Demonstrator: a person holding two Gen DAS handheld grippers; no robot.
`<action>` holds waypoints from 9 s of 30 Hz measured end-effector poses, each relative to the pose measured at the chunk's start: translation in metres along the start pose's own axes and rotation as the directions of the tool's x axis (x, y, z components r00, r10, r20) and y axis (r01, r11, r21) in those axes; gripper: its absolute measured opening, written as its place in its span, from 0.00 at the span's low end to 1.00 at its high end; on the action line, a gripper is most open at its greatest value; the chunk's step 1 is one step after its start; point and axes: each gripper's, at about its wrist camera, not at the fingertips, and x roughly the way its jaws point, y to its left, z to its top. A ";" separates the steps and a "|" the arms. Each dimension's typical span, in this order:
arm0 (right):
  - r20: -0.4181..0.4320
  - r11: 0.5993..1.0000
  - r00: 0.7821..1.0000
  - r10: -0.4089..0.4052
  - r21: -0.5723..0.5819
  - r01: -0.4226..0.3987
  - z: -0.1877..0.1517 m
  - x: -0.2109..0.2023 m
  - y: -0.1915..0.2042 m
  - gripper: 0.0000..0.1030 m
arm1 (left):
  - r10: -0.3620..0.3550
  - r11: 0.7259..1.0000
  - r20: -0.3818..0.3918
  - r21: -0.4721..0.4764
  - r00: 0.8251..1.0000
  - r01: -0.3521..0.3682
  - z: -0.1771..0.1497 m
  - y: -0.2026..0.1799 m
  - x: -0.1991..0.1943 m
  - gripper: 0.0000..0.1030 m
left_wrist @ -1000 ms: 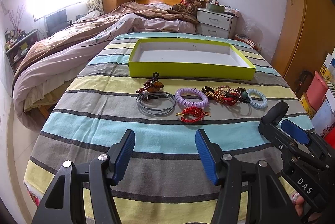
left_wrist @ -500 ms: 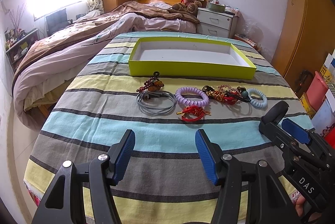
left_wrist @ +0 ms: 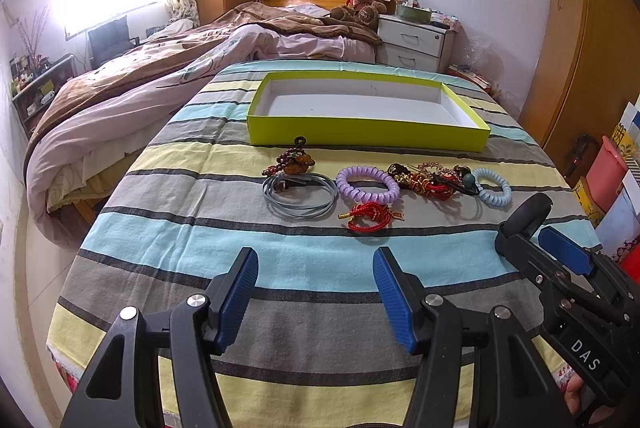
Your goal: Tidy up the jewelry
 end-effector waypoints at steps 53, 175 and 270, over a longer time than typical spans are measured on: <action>0.099 0.997 0.995 0.011 0.076 -0.018 0.022 -0.006 -0.025 0.13 | -0.169 0.978 -0.073 -0.133 0.983 0.159 0.016 0.047 0.020 0.57; -0.216 0.978 0.976 0.011 -0.201 -0.055 0.183 0.186 -0.017 0.14 | -0.118 0.993 -0.186 -0.006 0.975 0.119 0.182 0.038 0.194 0.41; -0.131 0.999 0.990 -0.048 -0.006 0.047 0.077 0.059 -0.071 0.10 | -0.090 0.991 -0.172 0.082 0.981 0.105 0.065 0.035 0.095 0.17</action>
